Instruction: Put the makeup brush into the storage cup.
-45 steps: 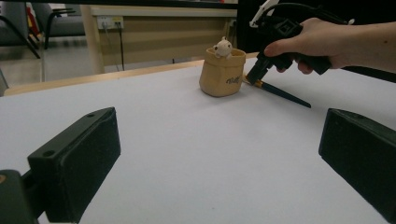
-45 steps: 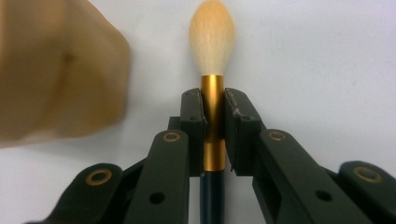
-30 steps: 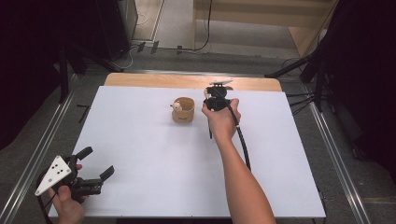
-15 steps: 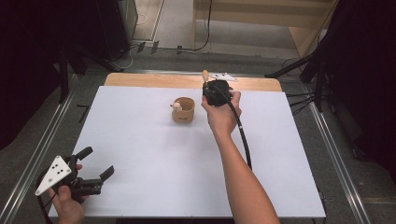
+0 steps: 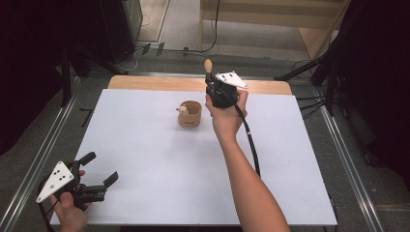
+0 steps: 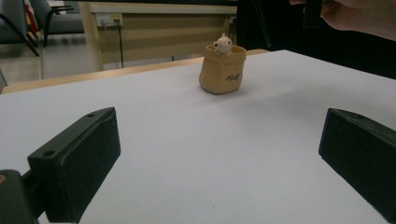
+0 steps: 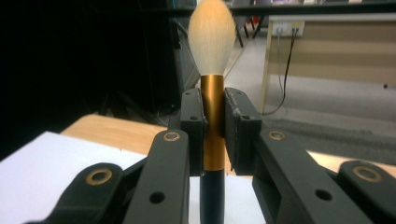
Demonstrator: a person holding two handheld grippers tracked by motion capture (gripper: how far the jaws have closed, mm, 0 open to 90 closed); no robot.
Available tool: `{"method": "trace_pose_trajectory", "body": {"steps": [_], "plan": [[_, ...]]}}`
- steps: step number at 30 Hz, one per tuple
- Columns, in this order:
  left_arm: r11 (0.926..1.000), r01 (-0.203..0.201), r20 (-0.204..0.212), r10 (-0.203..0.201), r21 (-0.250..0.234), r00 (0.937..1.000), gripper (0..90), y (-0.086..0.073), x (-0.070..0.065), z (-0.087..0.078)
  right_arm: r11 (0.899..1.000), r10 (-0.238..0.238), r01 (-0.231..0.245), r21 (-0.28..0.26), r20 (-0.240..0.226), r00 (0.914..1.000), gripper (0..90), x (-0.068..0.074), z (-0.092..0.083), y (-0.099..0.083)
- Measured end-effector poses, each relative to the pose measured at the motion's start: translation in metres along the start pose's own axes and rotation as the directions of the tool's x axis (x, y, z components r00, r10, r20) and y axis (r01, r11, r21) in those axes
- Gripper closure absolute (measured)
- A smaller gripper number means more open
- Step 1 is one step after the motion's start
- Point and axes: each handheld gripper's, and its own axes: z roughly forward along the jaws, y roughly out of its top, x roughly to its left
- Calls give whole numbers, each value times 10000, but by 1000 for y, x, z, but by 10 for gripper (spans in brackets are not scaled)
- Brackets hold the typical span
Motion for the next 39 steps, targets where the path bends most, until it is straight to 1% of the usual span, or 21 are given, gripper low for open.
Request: {"method": "trace_pose_trajectory", "body": {"steps": [4,7,9,11,12,18,23,25,26,27,29,32,35,39], "plan": [[10000,-16,16,16,21,10000,0,0,0,0,9987,132,-140,-488,-164,9998,807,1,-3,3],[10000,-14,23,14,25,10000,0,0,0,0,9971,115,-139,-744,-329,9994,807,2,-4,5],[10000,-20,24,20,15,10000,0,0,0,0,9958,10,-47,-912,-412,9991,807,4,-5,6],[10000,-18,21,18,18,10000,0,0,0,0,9955,-26,-17,-945,-461,9989,807,4,-5,6],[10000,-18,20,18,20,10000,0,0,0,0,9947,-142,95,-1027,-451,9989,807,5,-4,6],[10000,2,8,-2,18,10000,0,0,0,0,9926,-51,-21,-1217,-592,9982,807,6,-4,6],[10000,33,5,-33,-3,10000,0,0,0,0,9869,-210,79,-1613,-798,9966,807,10,-2,6],[10000,28,1,-28,-1,10000,0,0,0,0,9865,-200,61,-1636,-834,9963,807,11,-2,6],[10000,28,-1,-28,5,10000,0,0,0,0,9856,-109,-53,-1691,-944,9955,807,13,-2,6],[10000,24,-1,-24,1,10000,0,0,0,0,9856,-109,-53,-1691,-944,9955,807,13,-2,6],[10000,44,-6,-44,-3,10000,0,0,0,-1,9846,-244,73,-1747,-962,9951,807,14,-1,6],[10000,32,0,-32,16,10000,0,0,1,-1,9832,-305,110,-1822,-1046,9940,806,17,1,5],[10000,38,6,-38,-1,10000,0,0,1,-1,9830,-54,-177,-1826,-1253,9921,806,19,2,5],[10000,40,6,-40,-8,10000,0,0,1,-1,9822,-193,-60,-1879,-1324,9910,806,21,4,3]]}}
